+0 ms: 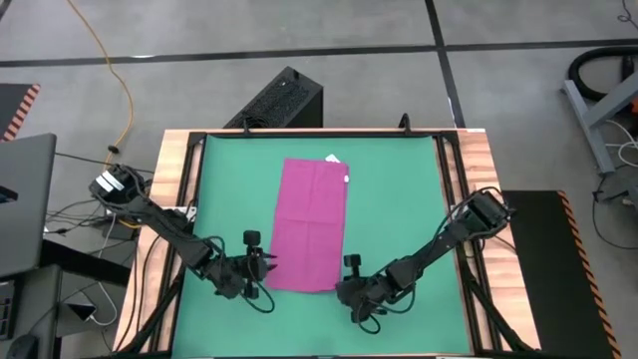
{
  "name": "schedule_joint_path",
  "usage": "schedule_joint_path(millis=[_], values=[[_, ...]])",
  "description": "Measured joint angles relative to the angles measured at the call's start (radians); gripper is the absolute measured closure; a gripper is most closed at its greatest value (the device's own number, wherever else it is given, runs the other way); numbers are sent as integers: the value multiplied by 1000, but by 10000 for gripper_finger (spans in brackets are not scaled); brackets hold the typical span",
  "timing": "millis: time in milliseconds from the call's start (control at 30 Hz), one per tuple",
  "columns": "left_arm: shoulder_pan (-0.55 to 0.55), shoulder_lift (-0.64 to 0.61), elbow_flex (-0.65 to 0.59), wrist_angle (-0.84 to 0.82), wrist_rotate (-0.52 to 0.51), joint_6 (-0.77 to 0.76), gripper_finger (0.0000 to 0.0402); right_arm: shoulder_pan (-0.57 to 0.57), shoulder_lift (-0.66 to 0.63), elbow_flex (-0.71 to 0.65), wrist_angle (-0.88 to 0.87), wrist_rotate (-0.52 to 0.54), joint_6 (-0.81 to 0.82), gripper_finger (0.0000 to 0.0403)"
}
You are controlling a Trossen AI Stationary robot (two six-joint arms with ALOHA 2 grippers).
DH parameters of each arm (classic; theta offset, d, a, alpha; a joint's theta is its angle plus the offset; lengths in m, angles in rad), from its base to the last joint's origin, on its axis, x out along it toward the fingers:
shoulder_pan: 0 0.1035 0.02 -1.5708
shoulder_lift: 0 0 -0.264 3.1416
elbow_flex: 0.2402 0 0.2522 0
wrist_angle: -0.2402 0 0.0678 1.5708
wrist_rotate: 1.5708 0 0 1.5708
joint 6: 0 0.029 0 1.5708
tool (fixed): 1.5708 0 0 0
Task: Roll towel into tight, uniform cylinder
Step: Roll the pink towel
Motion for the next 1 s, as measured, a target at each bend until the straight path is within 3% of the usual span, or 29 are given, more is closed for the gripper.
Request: schedule_joint_path(millis=[233,400,633,1000], values=[[-7,0,-106,177,199,27,346,-18,-11,1,-6,-17,2,397],[-18,0,-159,248,179,24,396,-28,-12,1,-18,-31,18,397],[-18,24,-163,307,209,56,400,-25,-12,10,-21,-49,44,398],[-29,189,-141,390,197,37,401,-25,-23,30,-27,-51,59,398]])
